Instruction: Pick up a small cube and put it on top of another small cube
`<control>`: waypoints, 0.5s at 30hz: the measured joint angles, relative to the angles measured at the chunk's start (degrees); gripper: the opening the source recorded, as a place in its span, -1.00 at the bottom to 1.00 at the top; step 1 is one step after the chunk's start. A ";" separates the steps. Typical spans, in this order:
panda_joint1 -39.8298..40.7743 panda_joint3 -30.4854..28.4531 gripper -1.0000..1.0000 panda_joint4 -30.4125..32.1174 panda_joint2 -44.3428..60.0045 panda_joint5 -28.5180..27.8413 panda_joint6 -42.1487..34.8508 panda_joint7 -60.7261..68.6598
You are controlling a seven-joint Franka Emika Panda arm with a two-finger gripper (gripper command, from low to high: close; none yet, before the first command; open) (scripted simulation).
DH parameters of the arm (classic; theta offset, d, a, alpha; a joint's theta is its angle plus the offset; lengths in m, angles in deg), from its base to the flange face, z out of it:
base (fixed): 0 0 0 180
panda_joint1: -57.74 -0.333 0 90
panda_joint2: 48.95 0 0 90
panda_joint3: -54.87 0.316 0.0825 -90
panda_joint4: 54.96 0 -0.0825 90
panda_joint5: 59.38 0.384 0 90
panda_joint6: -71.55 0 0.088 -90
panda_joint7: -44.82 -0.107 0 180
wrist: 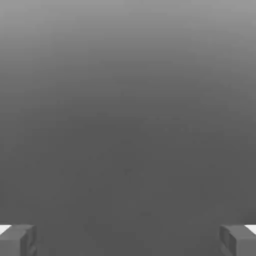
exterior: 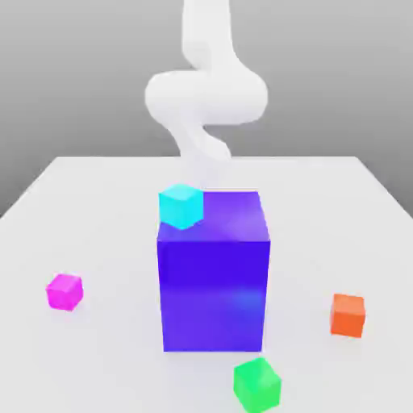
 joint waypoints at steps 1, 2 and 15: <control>-0.03 -2.04 0.00 1.32 2.20 0.39 1.41 1.81; -0.20 -4.15 0.00 2.60 4.33 0.64 2.78 3.45; 3.32 -25.64 0.00 18.89 32.45 7.45 20.46 27.38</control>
